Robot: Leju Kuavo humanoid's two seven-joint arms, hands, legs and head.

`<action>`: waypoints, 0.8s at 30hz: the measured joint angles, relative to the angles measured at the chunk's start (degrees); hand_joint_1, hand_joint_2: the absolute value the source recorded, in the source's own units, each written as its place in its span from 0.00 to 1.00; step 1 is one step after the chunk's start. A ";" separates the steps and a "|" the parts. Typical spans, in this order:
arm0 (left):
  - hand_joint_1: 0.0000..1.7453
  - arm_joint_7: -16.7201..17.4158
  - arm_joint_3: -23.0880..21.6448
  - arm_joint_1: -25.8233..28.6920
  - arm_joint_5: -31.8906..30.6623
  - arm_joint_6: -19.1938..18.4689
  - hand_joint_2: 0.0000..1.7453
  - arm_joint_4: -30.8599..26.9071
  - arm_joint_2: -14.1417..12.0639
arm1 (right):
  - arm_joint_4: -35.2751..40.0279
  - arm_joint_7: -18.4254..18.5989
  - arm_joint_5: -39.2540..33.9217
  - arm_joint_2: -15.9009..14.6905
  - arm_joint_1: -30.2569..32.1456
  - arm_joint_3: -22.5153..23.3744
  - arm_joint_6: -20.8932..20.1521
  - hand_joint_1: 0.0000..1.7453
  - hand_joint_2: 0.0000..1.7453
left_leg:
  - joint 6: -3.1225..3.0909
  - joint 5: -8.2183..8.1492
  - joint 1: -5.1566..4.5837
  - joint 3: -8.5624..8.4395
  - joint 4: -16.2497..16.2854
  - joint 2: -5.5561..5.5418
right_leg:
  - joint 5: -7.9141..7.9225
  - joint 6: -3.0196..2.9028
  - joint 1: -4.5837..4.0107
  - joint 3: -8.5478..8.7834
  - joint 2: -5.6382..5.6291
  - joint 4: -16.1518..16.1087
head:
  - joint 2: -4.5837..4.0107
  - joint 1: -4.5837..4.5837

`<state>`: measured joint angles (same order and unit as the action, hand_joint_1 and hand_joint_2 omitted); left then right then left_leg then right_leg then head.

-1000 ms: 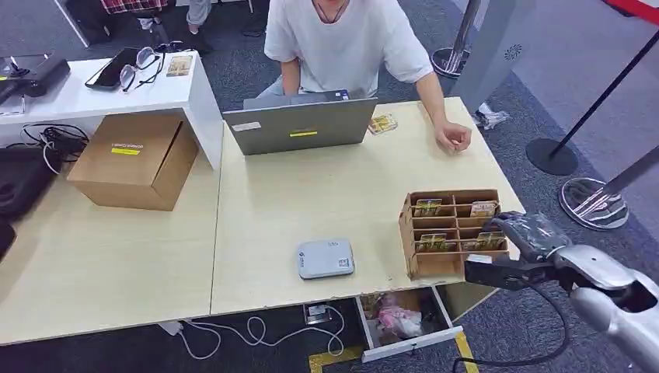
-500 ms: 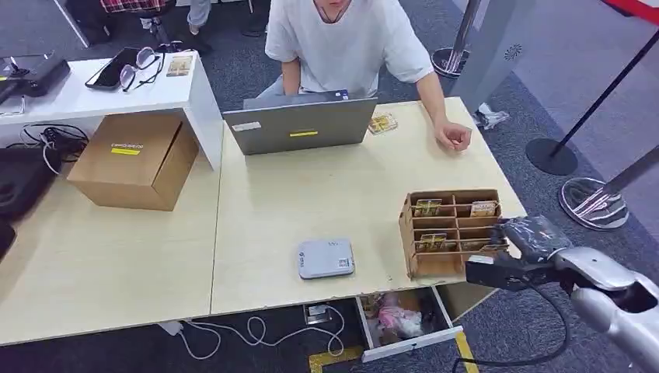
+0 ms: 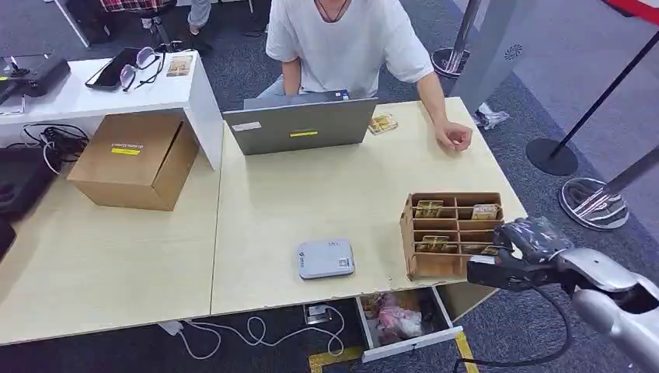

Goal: Pass the card to the sensor for recognition and then transmit it.

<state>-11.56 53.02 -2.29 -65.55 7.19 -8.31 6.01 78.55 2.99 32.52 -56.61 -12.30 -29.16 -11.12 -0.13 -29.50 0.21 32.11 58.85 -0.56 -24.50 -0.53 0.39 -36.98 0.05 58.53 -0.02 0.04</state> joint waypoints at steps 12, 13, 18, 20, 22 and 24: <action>0.00 -0.02 0.00 0.00 -0.31 0.07 0.00 0.00 0.00 | 3.38 -0.06 -1.11 -1.77 1.15 1.44 3.75 1.00 1.00 | 0.00 0.00 0.00 0.00 0.00 0.00 | 0.00 0.00 0.00 0.00 0.00 0.00 | 0.00 0.02; 0.00 -0.04 0.00 0.00 -0.37 0.07 0.00 0.00 0.00 | 4.07 -0.11 -1.09 -1.97 1.24 1.73 4.37 1.00 1.00 | 0.00 0.00 0.00 0.01 0.00 0.00 | 0.00 0.00 0.00 0.00 0.00 0.00 | 0.00 0.00; 0.00 -0.24 0.00 -0.02 -0.55 0.11 0.00 0.00 -0.02 | 7.17 -0.22 -1.09 -2.51 1.25 4.31 5.48 1.00 1.00 | 0.00 0.00 0.00 -0.01 0.00 0.00 | 0.00 0.00 0.00 0.01 0.00 0.01 | 0.00 0.02; 0.00 -0.39 0.00 0.00 -0.61 0.11 0.00 0.00 -0.02 | 7.97 -0.65 -0.83 -2.56 1.27 4.59 5.83 1.00 1.00 | 0.00 0.00 0.00 -0.01 0.00 0.00 | 0.01 0.00 0.00 0.01 0.00 0.01 | 0.00 0.02; 0.00 -0.48 0.00 -0.02 -0.61 0.11 0.00 0.00 -0.02 | 8.81 -1.31 -0.26 -2.56 1.20 5.31 6.38 1.00 1.00 | 0.00 0.00 0.00 0.00 0.00 0.00 | 0.01 0.00 0.01 0.01 0.00 0.02 | 0.00 0.02; 0.00 -0.55 0.00 0.00 -0.66 0.13 0.00 0.00 -0.02 | 9.49 -2.01 0.24 -2.53 0.27 5.90 6.60 1.00 1.00 | 0.00 0.00 0.00 0.00 0.00 0.02 | 0.01 -0.01 0.01 0.01 -0.01 0.02 | 0.00 0.00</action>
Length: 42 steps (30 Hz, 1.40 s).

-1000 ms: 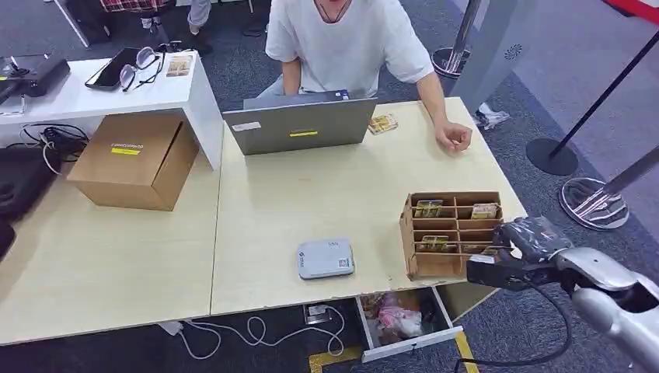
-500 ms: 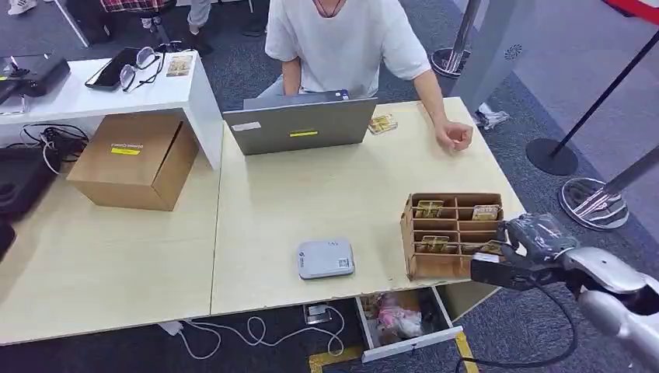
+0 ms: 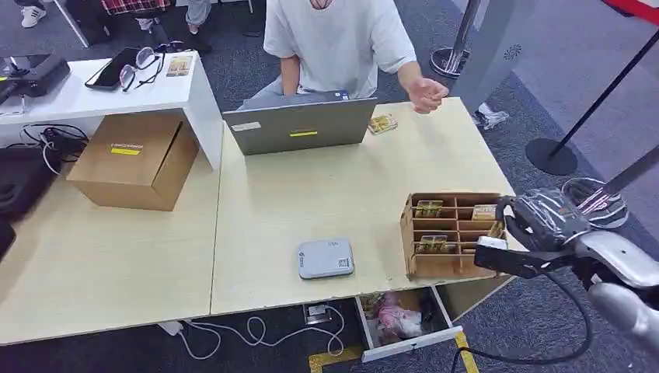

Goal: Pass the card to the sensor for recognition and then transmit it.

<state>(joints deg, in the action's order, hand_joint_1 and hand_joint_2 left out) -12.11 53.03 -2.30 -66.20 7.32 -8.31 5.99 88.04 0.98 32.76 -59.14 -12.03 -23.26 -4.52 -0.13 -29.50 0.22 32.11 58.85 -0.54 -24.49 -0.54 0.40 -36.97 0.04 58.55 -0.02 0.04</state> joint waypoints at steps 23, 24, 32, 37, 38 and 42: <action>0.00 -0.02 0.04 -1.12 -4.00 1.95 0.00 0.00 0.68 | -18.20 -9.16 1.03 18.57 -35.76 -14.30 22.04 1.00 1.00 | 0.24 0.19 0.24 -0.12 -0.02 0.40 | 0.24 -0.14 -0.04 0.02 -0.38 0.07 | 0.00 0.00; 0.00 0.04 0.04 -1.18 -4.30 2.08 0.00 0.00 0.70 | -21.12 -9.14 1.33 21.32 -37.63 -15.83 23.85 1.00 1.00 | 0.32 0.26 0.26 -0.15 -0.02 0.42 | 0.26 -0.17 -0.06 0.02 -0.42 0.07 | 0.00 0.00; 0.00 0.02 0.04 -1.14 -5.70 0.41 0.00 0.00 0.42 | -36.18 -6.16 3.26 36.00 -46.37 -21.84 26.25 1.00 1.00 | 0.54 0.40 0.33 -0.11 -0.02 0.25 | 0.28 -0.21 -0.20 0.01 -0.32 0.11 | 0.00 0.00; 0.00 0.04 0.04 -1.10 -5.22 1.53 0.00 0.00 0.57 | -42.50 -5.33 4.50 40.72 -48.87 -23.72 26.27 1.00 1.00 | 0.54 0.40 0.35 -0.11 -0.02 0.24 | 0.28 -0.21 -0.19 0.01 -0.31 0.10 | 0.00 0.02; 0.00 0.09 0.04 -1.10 -5.05 2.01 0.00 0.00 0.68 | -43.50 -5.33 4.70 41.51 -49.16 -23.98 26.32 1.00 1.00 | 0.54 0.40 0.36 -0.11 -0.02 0.23 | 0.28 -0.21 -0.20 0.01 -0.30 0.10 | 0.00 0.00; 0.00 0.53 0.04 -1.07 -4.76 2.75 0.00 0.00 1.14 | -46.60 -5.02 5.09 43.45 -49.74 -24.96 26.67 1.00 1.00 | 0.54 0.40 0.35 -0.10 -0.02 0.19 | 0.28 -0.20 -0.19 0.02 -0.26 0.09 | 0.00 0.02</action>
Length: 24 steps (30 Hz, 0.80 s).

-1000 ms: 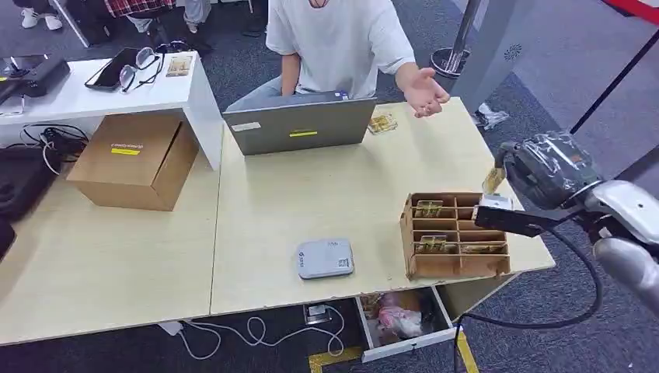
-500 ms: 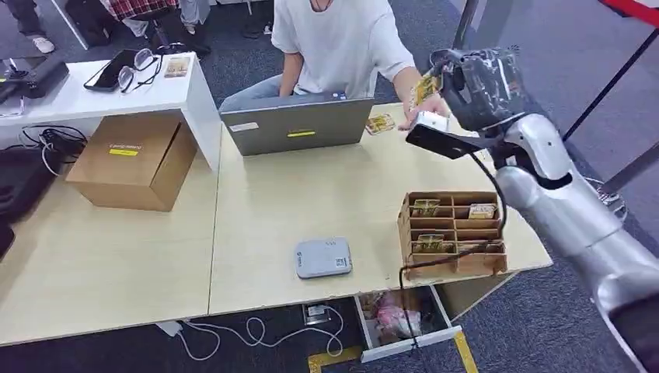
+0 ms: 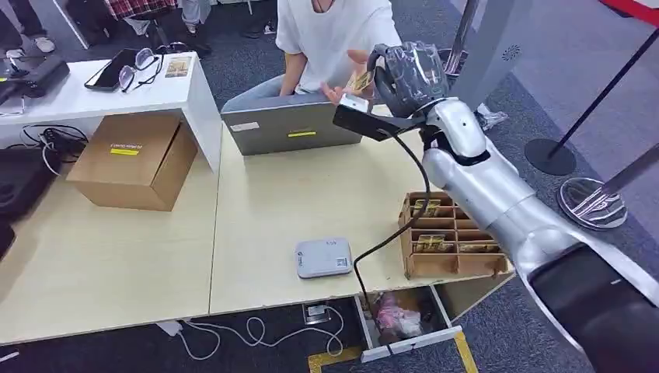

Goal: Pass the card to the sensor for recognition and then transmit it.

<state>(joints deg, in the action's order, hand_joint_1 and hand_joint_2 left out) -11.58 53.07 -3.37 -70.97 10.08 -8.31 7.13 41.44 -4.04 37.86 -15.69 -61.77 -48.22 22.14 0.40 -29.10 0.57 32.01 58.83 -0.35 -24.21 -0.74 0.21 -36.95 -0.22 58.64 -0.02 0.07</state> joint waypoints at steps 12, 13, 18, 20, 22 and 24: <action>0.00 0.68 0.78 0.13 0.37 -0.68 0.00 0.00 0.04 | -4.52 0.44 0.70 3.80 -0.91 -1.35 -1.01 0.00 1.00 | 0.00 0.00 -0.01 0.01 0.01 -0.01 | 0.00 0.00 0.00 -0.01 0.01 0.00 | 0.00 0.00; 0.00 0.72 0.92 0.13 0.44 -0.66 0.00 0.00 0.09 | -4.68 0.44 0.68 4.02 -0.96 -1.38 -1.03 0.00 1.00 | 0.00 0.00 0.00 0.01 0.00 -0.01 | 0.00 0.00 0.00 -0.01 0.00 0.00 | 0.00 0.00; 0.00 1.01 1.42 0.16 0.90 0.11 0.00 0.00 0.28 | -5.40 0.44 0.72 5.22 -1.21 -1.40 -1.25 0.00 1.00 | 0.03 0.02 -0.01 0.00 0.00 -0.02 | 0.00 0.00 -0.01 0.00 0.01 0.00 | 0.00 0.00; 0.00 1.07 1.51 0.16 1.01 0.31 0.00 0.00 0.39 | -5.53 0.39 0.50 5.53 -1.26 -1.40 -1.25 0.00 1.00 | 0.04 0.02 -0.01 0.00 0.01 -0.02 | 0.00 -0.01 -0.01 0.00 0.01 0.00 | 0.00 0.00; 0.00 1.07 1.62 0.16 1.07 0.59 0.00 0.00 0.61 | -5.53 0.13 -0.02 5.66 -1.27 -1.40 -1.22 0.00 1.00 | 0.04 0.02 -0.01 -0.01 0.01 -0.02 | 0.01 -0.01 -0.01 0.00 0.01 0.00 | 0.00 0.00; 0.00 1.07 1.86 0.17 1.14 0.85 0.00 0.00 0.79 | -5.40 -0.37 -0.90 5.73 -1.26 -1.31 -1.09 0.00 1.00 | 0.04 0.02 -0.01 0.00 0.01 -0.02 | 0.01 -0.01 0.00 0.00 0.01 -0.01 | 0.00 0.00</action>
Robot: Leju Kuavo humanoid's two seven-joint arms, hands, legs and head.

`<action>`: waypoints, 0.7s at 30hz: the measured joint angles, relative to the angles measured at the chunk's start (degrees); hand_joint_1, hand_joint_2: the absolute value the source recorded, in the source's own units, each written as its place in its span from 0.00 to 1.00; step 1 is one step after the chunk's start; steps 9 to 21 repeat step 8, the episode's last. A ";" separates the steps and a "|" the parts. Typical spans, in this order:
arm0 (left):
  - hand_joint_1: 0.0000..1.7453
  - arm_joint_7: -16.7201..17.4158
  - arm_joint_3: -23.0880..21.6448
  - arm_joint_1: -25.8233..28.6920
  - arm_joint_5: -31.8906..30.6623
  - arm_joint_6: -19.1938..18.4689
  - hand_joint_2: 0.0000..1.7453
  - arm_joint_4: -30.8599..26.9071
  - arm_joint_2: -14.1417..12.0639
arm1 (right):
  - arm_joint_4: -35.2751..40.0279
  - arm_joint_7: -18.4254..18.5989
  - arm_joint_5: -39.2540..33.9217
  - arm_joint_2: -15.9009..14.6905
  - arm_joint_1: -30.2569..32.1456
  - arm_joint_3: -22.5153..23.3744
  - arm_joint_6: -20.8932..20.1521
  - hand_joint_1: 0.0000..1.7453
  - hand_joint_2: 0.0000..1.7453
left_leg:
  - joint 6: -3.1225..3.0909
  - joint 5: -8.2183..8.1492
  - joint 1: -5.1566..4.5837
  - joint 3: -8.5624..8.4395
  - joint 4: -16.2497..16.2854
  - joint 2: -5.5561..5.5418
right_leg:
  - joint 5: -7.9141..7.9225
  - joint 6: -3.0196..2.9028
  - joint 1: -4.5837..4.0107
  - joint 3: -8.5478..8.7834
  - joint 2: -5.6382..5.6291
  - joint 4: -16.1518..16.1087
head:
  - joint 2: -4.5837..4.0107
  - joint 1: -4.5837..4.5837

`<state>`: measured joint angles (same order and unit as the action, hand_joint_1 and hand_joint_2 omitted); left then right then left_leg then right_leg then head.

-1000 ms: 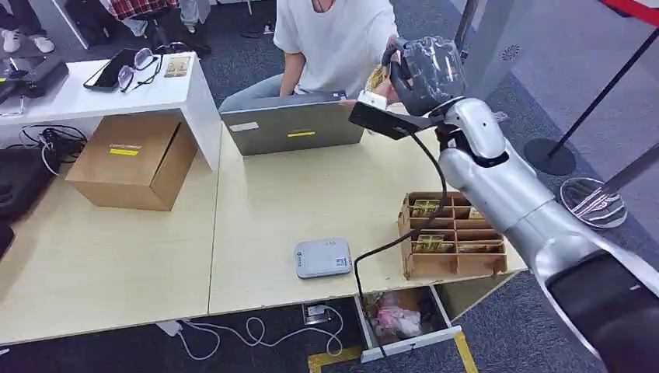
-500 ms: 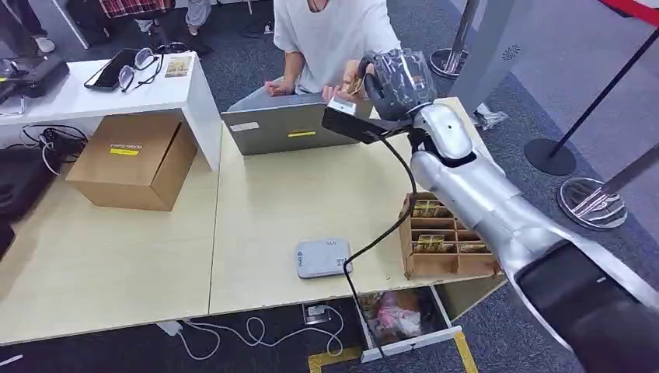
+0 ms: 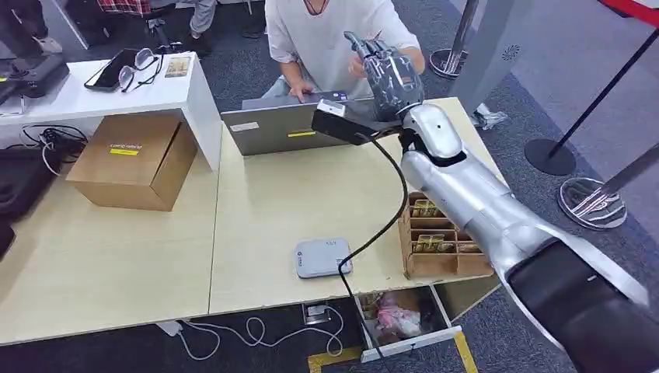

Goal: Pass the card to the sensor for recognition and then transmit it.

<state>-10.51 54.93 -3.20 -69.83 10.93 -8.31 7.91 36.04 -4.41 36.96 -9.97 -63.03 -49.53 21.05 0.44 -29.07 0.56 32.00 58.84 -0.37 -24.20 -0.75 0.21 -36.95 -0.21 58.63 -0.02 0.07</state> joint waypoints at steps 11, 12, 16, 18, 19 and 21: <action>0.00 -0.02 0.59 0.01 -0.02 0.52 0.00 0.00 0.46 | 7.33 -3.11 -8.90 -0.55 3.32 3.48 -1.88 0.00 0.00 | 0.00 0.00 -0.03 -0.03 0.00 0.00 | -0.01 0.00 -0.01 -0.01 -0.01 -0.01 | 0.00 0.00; 0.00 -0.02 0.59 0.01 -0.02 0.52 0.00 0.00 0.46 | 7.33 -3.11 -8.90 -0.55 3.32 3.48 -1.88 0.00 0.00 | 0.00 0.00 -0.03 -0.03 0.00 0.00 | -0.01 0.00 -0.01 -0.01 -0.01 -0.01 | 0.00 0.00; 0.00 -0.02 0.59 0.01 -0.02 0.52 0.00 0.00 0.46 | 7.33 -3.11 -8.90 -0.55 3.32 3.48 -1.88 0.00 0.00 | 0.00 0.00 -0.03 -0.03 0.00 0.00 | -0.01 0.00 -0.01 -0.01 -0.01 -0.01 | 0.00 0.00; 0.00 -0.02 0.59 0.01 -0.02 0.52 0.00 0.00 0.46 | 7.33 -3.11 -8.90 -0.55 3.32 3.48 -1.88 0.00 0.00 | 0.00 0.00 -0.03 -0.03 0.00 0.00 | -0.01 0.00 -0.01 -0.01 -0.01 -0.01 | 0.00 0.00; 0.00 -0.02 0.59 0.01 -0.02 0.52 0.00 0.00 0.46 | 7.33 -3.11 -8.90 -0.55 3.32 3.48 -1.88 0.00 0.00 | 0.00 0.00 -0.03 -0.03 0.00 0.00 | -0.01 0.00 -0.01 -0.01 -0.01 -0.01 | 0.00 0.00; 0.00 -0.02 0.59 0.01 -0.02 0.52 0.00 0.00 0.46 | 7.33 -3.11 -8.90 -0.55 3.32 3.48 -1.88 0.00 0.00 | 0.00 0.00 -0.03 -0.03 0.00 0.00 | -0.01 0.00 -0.01 -0.01 -0.01 -0.01 | 0.00 0.00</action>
